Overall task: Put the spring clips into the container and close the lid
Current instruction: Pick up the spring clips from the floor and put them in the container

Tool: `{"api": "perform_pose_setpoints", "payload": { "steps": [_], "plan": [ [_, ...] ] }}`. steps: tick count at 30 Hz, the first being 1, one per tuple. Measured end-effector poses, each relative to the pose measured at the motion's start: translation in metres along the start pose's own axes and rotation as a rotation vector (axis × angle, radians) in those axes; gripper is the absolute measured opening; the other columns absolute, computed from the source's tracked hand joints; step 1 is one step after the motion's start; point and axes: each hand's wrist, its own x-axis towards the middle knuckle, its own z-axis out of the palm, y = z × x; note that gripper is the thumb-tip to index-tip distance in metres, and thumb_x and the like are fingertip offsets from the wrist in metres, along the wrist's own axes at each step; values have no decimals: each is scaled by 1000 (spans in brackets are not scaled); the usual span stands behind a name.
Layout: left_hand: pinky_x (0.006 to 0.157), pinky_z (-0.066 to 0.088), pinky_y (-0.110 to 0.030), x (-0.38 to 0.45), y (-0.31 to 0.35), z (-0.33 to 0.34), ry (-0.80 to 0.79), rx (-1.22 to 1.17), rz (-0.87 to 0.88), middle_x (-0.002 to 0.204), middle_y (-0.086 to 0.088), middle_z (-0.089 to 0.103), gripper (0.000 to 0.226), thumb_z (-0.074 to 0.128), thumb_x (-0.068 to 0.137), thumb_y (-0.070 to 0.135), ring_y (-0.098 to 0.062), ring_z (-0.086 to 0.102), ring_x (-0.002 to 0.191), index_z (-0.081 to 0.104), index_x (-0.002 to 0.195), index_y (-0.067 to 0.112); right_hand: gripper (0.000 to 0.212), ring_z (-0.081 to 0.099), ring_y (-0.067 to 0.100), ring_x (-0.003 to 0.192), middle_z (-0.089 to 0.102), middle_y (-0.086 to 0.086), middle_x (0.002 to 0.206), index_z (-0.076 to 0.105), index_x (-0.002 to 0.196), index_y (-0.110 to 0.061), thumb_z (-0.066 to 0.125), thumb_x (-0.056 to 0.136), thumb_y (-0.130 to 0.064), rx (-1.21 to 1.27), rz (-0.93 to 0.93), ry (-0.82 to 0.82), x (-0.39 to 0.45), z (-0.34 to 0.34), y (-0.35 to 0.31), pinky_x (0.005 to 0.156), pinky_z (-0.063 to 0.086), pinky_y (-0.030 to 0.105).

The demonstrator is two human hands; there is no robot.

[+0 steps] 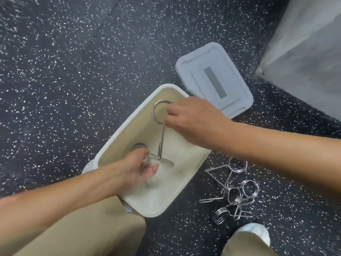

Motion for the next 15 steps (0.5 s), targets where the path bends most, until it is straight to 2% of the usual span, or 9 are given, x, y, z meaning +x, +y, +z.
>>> {"api": "perform_pose_setpoints", "payload": {
  "steps": [3, 6, 9, 11, 13, 15],
  "plan": [
    [58, 61, -40, -11, -3, 4, 3, -35, 43, 115, -13, 35, 16, 60, 97, 17, -25, 52, 103, 57, 106, 5, 17, 57, 29, 55, 59, 9, 69, 64, 68, -9, 66, 70, 8, -86, -98, -132, 19, 13, 3, 49, 42, 36],
    [72, 64, -40, -24, -7, 9, -3, -98, 54, 143, -13, 32, 16, 61, 98, 17, -31, 40, 137, 55, 109, 7, 18, 62, 28, 65, 62, 6, 78, 68, 75, -11, 58, 76, 4, -168, -180, -271, 35, 28, 3, 56, 48, 36],
    [92, 57, -40, -33, -6, 10, -21, -128, 51, 158, -12, 24, 26, 60, 99, 17, -36, 40, 138, 52, 123, 11, 28, 64, 29, 83, 64, 6, 93, 70, 89, -14, 48, 85, 3, -172, -202, -395, 39, 49, -4, 71, 53, 39],
    [96, 55, -41, -36, -5, 7, -18, -118, 37, 160, -13, 20, 37, 60, 98, 19, -37, 51, 124, 50, 132, 11, 29, 66, 30, 82, 66, 7, 92, 72, 89, -13, 48, 84, 3, -162, -197, -424, 38, 58, -7, 72, 55, 40],
    [93, 57, -43, -40, -5, 3, -2, -112, 21, 158, -17, 20, 49, 61, 97, 19, -39, 56, 115, 44, 142, 10, 23, 68, 30, 76, 66, 7, 86, 71, 81, -13, 54, 82, 3, -192, -202, -469, 36, 67, -9, 65, 55, 38],
    [81, 62, -43, -47, -6, -2, -24, -91, 16, 146, -21, 31, 51, 62, 96, 18, -42, 59, 116, 43, 142, 6, 22, 65, 26, 57, 63, 5, 67, 61, 58, -17, 69, 67, 2, -226, -202, -529, 34, 72, -8, 51, 51, 29]
  ]
}}
